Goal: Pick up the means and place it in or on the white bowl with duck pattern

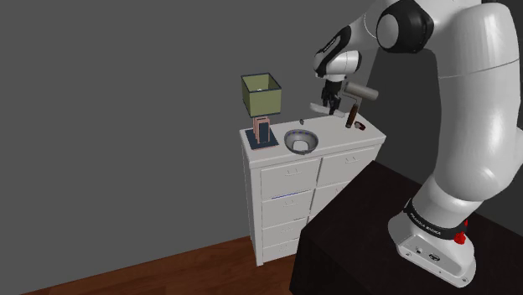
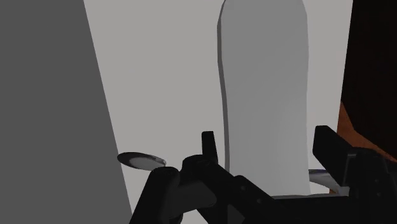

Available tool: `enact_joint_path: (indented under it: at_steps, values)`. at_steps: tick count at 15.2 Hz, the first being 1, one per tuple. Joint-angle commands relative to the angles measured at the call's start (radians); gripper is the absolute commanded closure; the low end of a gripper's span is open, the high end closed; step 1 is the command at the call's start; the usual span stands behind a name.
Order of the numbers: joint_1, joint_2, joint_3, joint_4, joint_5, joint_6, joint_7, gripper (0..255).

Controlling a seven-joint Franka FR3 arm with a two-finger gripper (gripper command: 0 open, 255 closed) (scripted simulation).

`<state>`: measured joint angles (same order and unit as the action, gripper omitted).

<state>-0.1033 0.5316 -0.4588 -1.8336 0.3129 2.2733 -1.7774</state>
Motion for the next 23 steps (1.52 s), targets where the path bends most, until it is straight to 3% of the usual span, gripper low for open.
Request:
enact_joint_path:
  at_steps: [1, 14, 23]
  values:
    - [0.041, -0.028, 0.002, -0.048, -0.008, 0.025, 0.038, 255]
    - [0.311, -0.206, 0.029, -0.296, -0.091, 0.126, 0.348, 255]
    - [0.297, -0.125, 0.065, -0.306, -0.034, 0.211, 0.321, 255]
